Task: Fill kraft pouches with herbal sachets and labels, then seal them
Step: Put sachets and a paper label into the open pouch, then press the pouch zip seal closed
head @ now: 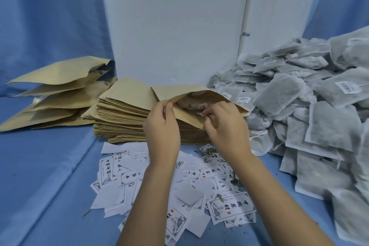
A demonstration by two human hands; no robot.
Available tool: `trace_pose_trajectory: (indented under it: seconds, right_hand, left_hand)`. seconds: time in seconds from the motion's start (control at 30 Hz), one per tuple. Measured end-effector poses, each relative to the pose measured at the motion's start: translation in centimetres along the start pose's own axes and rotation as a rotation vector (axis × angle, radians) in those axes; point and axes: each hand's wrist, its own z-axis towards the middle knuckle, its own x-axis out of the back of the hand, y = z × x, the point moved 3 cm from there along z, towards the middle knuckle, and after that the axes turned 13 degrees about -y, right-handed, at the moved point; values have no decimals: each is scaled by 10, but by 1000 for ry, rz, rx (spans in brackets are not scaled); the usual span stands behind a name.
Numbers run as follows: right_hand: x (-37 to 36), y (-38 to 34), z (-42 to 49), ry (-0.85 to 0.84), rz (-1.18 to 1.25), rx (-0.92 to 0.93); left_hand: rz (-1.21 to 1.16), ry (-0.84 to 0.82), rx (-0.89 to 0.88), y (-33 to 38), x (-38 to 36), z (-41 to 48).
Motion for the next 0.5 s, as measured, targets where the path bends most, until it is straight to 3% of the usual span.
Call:
trace_pose_trajectory:
  seconds: [0.27, 0.4, 0.5]
  right_hand:
    - [-2, 6, 13, -234, 94, -195]
    - [-5, 7, 14, -408, 83, -210]
    - [-6, 6, 13, -446, 100, -173]
  left_hand:
    - [59, 163, -281, 17, -5, -14]
    - [67, 183, -309, 15, -7, -16]
    - [70, 151, -265, 12, -9, -15]
